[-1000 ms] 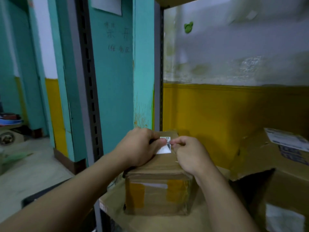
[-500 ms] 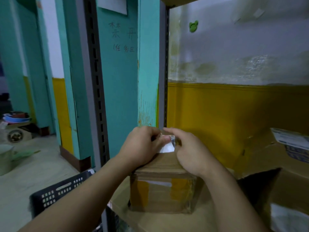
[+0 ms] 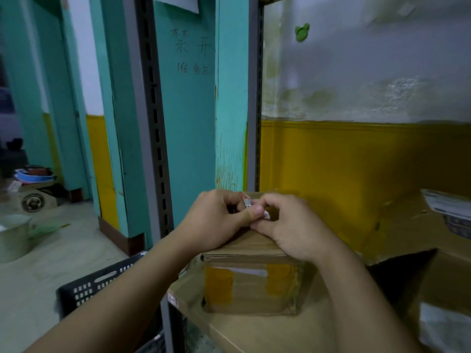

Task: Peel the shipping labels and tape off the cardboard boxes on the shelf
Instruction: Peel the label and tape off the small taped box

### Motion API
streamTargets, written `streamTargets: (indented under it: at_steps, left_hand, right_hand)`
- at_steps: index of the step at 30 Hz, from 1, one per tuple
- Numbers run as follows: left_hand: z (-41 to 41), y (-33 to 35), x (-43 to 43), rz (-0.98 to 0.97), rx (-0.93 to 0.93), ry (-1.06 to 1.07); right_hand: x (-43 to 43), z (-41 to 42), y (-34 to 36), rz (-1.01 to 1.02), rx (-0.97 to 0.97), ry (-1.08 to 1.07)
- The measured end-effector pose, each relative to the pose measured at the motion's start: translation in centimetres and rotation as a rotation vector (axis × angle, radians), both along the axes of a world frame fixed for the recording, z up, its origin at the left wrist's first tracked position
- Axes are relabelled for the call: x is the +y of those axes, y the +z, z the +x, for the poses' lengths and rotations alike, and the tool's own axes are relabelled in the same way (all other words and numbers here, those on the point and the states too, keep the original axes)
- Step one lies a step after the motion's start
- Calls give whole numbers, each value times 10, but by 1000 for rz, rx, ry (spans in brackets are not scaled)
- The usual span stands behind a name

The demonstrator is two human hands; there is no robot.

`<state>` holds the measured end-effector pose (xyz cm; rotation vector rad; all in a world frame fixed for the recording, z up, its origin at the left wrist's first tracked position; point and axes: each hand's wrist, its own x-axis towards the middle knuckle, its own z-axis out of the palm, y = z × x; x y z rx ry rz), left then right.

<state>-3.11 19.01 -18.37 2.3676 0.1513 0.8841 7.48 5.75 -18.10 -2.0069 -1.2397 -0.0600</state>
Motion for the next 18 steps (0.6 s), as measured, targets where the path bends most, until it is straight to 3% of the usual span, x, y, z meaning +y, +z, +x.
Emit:
streamTargets:
  at_steps: [3,8,13,18]
  left_hand:
    - [-2,-2,0,27,-41,36]
    - [-8,-1,0,185,-42,114]
    - [-24,4,2,405,176,154]
    - [-35,11,6,408,332,31]
  right_hand:
    - [1,1,-1,-60,59,74]
    - [0,0,-4,-73,32,-46]
    - [-4,1,-3,50,123,-131]
    - [0,5,-6,128,206,-178]
